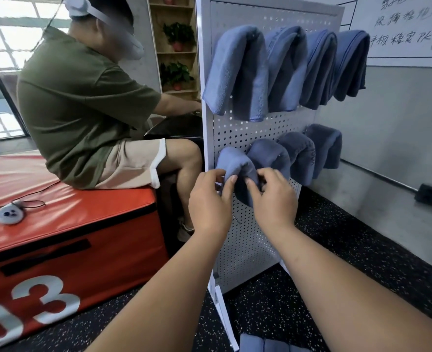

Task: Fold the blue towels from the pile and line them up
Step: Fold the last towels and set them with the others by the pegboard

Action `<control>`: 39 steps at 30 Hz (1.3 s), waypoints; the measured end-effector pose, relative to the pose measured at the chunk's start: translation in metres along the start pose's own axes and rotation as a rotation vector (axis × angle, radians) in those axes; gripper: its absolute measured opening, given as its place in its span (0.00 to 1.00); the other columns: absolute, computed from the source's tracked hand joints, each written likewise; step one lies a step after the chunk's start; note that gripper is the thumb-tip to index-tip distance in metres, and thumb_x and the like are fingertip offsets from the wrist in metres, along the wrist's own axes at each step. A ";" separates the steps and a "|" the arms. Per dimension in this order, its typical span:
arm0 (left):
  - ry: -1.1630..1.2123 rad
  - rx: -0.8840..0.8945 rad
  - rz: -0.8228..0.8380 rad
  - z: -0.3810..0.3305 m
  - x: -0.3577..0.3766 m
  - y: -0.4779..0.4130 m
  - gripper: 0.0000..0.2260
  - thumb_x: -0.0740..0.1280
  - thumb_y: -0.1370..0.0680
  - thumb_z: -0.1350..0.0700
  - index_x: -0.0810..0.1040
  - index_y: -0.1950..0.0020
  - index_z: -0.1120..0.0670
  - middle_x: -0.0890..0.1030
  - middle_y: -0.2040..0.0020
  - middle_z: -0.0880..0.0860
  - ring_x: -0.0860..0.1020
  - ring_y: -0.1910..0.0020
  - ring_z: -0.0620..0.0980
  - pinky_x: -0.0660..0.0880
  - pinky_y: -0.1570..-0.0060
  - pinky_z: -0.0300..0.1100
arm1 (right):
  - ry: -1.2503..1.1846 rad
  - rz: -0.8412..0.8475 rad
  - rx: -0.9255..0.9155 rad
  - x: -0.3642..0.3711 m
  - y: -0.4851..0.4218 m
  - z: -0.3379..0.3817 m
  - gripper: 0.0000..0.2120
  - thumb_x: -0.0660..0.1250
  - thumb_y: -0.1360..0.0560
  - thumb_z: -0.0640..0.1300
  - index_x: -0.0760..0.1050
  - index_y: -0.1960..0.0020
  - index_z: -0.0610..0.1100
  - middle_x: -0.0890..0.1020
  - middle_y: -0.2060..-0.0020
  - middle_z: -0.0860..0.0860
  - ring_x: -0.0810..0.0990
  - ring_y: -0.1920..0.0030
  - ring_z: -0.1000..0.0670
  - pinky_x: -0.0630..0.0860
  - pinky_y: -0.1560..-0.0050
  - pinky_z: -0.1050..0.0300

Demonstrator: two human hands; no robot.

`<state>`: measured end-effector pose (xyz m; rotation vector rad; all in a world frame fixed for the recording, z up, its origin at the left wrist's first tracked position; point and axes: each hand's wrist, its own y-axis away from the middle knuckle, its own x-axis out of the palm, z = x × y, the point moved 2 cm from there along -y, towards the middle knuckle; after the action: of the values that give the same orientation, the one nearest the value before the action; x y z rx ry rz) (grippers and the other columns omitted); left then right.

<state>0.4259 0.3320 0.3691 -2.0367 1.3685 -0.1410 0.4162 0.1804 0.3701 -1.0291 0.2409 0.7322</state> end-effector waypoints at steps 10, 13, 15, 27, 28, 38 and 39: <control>0.000 -0.032 0.013 0.024 0.005 0.034 0.09 0.74 0.20 0.46 0.82 0.44 0.48 0.80 0.51 0.44 0.80 0.55 0.41 0.80 0.53 0.50 | -0.012 0.034 -0.045 0.006 0.022 -0.016 0.18 0.72 0.20 0.57 0.81 0.37 0.47 0.80 0.46 0.53 0.78 0.45 0.47 0.75 0.52 0.53; -0.021 -0.043 0.002 0.042 0.004 0.058 0.08 0.75 0.20 0.47 0.82 0.45 0.49 0.80 0.52 0.45 0.80 0.56 0.42 0.79 0.53 0.49 | -0.062 0.013 -0.005 0.000 0.044 -0.032 0.21 0.70 0.19 0.58 0.78 0.31 0.47 0.77 0.38 0.51 0.76 0.38 0.47 0.75 0.45 0.54; -0.050 -0.061 0.030 0.056 0.006 0.079 0.09 0.74 0.20 0.47 0.82 0.44 0.49 0.81 0.52 0.45 0.80 0.56 0.42 0.79 0.52 0.48 | -0.053 0.042 0.038 -0.004 0.065 -0.052 0.20 0.68 0.18 0.59 0.77 0.31 0.48 0.76 0.37 0.51 0.75 0.38 0.48 0.74 0.44 0.55; -0.158 -0.375 0.561 0.142 0.064 0.220 0.10 0.74 0.20 0.44 0.82 0.43 0.47 0.82 0.54 0.43 0.81 0.56 0.44 0.81 0.51 0.49 | 0.184 0.603 0.341 0.005 0.238 -0.220 0.19 0.69 0.19 0.58 0.77 0.32 0.51 0.75 0.39 0.49 0.80 0.44 0.45 0.82 0.47 0.46; -0.166 -0.388 0.609 0.148 0.070 0.231 0.10 0.74 0.20 0.44 0.82 0.43 0.46 0.82 0.54 0.43 0.81 0.56 0.44 0.81 0.50 0.49 | 0.188 0.672 0.388 0.008 0.245 -0.229 0.20 0.70 0.20 0.58 0.77 0.31 0.51 0.75 0.38 0.48 0.80 0.44 0.44 0.82 0.45 0.46; -0.346 -0.458 1.012 0.208 0.131 0.319 0.10 0.74 0.20 0.45 0.81 0.41 0.44 0.83 0.46 0.44 0.81 0.51 0.49 0.81 0.48 0.49 | 0.301 1.109 0.570 0.030 0.320 -0.304 0.24 0.70 0.19 0.54 0.72 0.26 0.51 0.73 0.34 0.47 0.78 0.40 0.43 0.78 0.40 0.48; -0.356 -0.464 1.035 0.213 0.138 0.326 0.10 0.74 0.21 0.45 0.80 0.41 0.44 0.83 0.47 0.44 0.81 0.52 0.50 0.81 0.49 0.49 | 0.312 1.138 0.577 0.031 0.328 -0.311 0.24 0.71 0.20 0.54 0.72 0.26 0.52 0.73 0.34 0.47 0.78 0.39 0.43 0.77 0.39 0.48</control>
<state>0.3249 0.2407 -0.0209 -1.3075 2.1302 1.0068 0.2709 0.0319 -0.0325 -0.3658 1.2940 1.3965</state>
